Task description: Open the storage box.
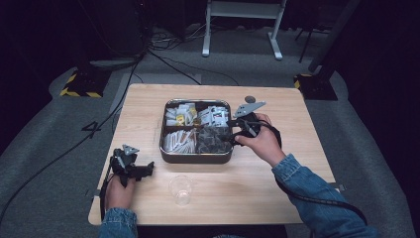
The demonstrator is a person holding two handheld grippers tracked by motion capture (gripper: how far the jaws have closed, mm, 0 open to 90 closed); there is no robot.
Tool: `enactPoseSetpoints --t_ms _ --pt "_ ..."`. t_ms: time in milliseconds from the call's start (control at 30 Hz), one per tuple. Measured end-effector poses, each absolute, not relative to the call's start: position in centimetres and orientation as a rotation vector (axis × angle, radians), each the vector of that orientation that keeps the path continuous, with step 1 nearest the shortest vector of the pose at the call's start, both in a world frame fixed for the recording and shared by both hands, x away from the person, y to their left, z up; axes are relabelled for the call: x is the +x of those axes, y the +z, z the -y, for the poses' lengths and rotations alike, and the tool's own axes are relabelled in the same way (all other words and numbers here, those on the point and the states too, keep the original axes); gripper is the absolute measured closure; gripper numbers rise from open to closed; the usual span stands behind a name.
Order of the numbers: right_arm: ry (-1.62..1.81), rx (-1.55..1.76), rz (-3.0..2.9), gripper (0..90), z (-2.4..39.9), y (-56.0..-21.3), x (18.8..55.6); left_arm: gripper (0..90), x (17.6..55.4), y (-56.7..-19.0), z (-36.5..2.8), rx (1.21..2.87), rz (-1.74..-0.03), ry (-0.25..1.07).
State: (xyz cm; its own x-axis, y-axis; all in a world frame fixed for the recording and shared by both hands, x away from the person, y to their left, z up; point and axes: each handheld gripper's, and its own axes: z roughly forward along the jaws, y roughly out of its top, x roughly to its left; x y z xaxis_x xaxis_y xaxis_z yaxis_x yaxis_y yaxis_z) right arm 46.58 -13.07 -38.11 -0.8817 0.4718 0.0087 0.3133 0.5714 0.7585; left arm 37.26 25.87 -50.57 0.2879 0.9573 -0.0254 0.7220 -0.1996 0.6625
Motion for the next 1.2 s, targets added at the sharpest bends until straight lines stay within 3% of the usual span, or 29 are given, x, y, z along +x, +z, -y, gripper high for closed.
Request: enactPoseSetpoints --t_ms 600,900,1200 --pt "1.248 0.786 -2.614 48.8 8.6 -40.4 51.6 0.0 37.4 -50.6 -25.9 1.992 -1.499 0.533" --pt "1.313 0.857 -2.576 41.3 7.3 -42.1 53.2 0.0 37.4 -50.6 -25.9 1.995 -1.496 0.538" --pt "1.257 0.848 -2.589 46.9 5.7 -43.0 53.3 0.0 37.4 -50.6 -25.9 1.995 -1.496 0.538"
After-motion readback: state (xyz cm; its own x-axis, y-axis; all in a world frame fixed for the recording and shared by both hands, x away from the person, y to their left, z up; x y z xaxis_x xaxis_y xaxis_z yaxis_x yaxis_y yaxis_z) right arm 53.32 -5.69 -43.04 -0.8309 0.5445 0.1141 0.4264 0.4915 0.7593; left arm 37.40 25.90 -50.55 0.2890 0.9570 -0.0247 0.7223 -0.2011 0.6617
